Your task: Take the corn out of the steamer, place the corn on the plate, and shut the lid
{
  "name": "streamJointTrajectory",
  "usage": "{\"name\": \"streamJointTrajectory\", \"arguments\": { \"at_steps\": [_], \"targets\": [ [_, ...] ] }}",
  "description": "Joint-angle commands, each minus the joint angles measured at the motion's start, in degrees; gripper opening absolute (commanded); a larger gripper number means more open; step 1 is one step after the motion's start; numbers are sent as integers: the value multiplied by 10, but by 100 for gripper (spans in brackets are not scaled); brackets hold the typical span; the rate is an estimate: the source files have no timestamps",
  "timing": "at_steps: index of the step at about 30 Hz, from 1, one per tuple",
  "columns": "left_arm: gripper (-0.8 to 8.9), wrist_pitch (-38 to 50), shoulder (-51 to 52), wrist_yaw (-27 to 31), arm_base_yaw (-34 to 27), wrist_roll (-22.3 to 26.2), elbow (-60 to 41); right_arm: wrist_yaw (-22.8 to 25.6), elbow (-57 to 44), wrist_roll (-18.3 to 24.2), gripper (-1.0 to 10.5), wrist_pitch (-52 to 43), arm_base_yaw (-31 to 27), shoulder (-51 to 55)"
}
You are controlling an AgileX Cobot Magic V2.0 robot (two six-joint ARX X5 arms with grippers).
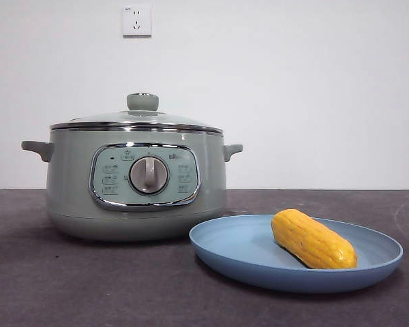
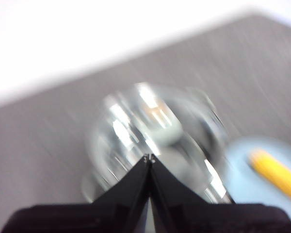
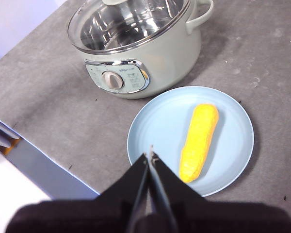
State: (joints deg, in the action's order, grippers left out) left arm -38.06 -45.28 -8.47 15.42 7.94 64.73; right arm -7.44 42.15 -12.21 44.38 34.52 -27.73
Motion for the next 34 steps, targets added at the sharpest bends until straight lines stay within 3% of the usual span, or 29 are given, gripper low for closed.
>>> {"name": "streamJointTrajectory", "arguments": {
  "at_steps": [1,6,11,22,29,34],
  "targets": [
    [-4,89,38,-23,-52,29,-38,1,-3,2,1,-3,1,0],
    [-4,235,137,-17,-126,28,-181,1,-3,2,1,-3,1,0],
    [-4,315,227,9,-162,27,-339,1,-3,2,1,-3,1,0],
    [-4,325,374,60,-174,2,-568,1,-3,2,1,-3,1,0],
    [-4,321,435,70,-174,-31,-642,1,-3,2,1,-3,1,0],
    [-4,272,451,70,-174,-52,-646,1,-3,2,1,-2,1,0]
  ]
}}
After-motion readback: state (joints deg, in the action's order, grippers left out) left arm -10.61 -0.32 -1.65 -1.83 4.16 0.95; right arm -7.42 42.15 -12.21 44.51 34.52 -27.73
